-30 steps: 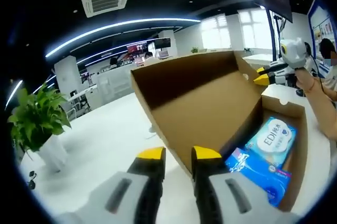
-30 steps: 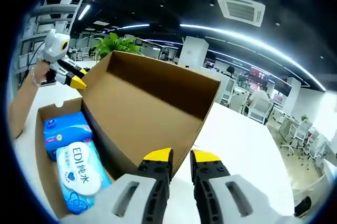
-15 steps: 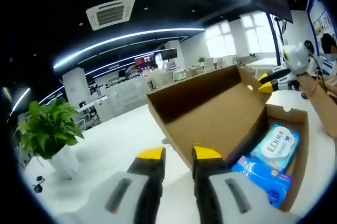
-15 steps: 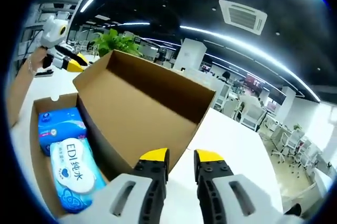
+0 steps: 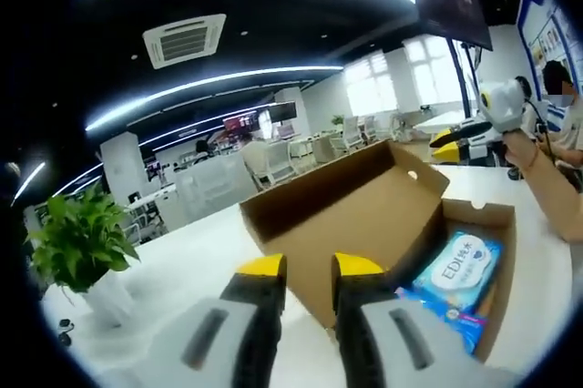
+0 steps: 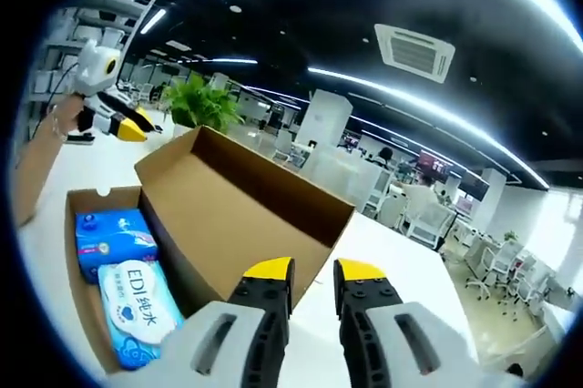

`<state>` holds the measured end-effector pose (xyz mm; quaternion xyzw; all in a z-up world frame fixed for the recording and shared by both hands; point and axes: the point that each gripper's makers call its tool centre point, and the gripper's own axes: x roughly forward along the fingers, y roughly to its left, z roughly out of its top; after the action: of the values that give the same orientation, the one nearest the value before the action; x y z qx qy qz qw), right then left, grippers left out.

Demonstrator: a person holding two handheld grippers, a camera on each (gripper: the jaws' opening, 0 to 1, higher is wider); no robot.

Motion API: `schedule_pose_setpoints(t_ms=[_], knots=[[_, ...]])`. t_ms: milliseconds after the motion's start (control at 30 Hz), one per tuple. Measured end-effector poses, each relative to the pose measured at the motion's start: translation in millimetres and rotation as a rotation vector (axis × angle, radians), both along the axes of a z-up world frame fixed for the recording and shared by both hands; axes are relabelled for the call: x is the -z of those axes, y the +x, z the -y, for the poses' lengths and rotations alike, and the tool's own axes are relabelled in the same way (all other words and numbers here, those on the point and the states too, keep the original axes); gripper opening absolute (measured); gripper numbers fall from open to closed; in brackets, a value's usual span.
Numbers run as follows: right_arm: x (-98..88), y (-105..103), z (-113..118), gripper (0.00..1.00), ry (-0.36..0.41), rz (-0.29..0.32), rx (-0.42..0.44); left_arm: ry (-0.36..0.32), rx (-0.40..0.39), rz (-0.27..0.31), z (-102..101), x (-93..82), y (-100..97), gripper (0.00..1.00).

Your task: Operate the shoe box by opening the lid, removing the specified soft item, and placing it in the target area until the item is outside and the box remains undamaged.

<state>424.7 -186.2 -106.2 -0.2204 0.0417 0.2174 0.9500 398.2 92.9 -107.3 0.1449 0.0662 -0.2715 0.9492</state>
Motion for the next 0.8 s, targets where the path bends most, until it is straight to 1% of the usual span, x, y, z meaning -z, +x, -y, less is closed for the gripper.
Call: schedule_pose_setpoints(t_ms=[233,333,433,500,567,733,800], knots=[[-9.1,-11,-14,0.17,-0.002,0.028,-0.061,0.017,0.077,0.007,21,-3.5,-14.2,0.2],[-12.9,-16,-20,0.17,0.001,0.037,-0.093,0.034,0.112,0.009,29,-4.1,-20.8,0.2],[-13.3,-20,-26,0.17,0.003,0.038,-0.116,0.044,0.15,0.008,38,-3.9,-26.9,0.2],[-13.4,-22,-29,0.17,-0.009,0.04,-0.127,0.049,0.172,0.006,45,-3.3,-30.3,0.2],[-14.0,-24,-33,0.17,-0.02,0.042,-0.141,0.06,0.188,0.003,49,-1.9,-32.5,0.2],[-15.9,-32,-44,0.17,-0.036,0.043,-0.188,0.116,0.225,-0.012,60,6.5,-38.0,0.2],[-16.0,-35,-48,0.17,-0.049,0.046,-0.211,0.14,0.248,-0.027,66,11.9,-41.3,0.2]])
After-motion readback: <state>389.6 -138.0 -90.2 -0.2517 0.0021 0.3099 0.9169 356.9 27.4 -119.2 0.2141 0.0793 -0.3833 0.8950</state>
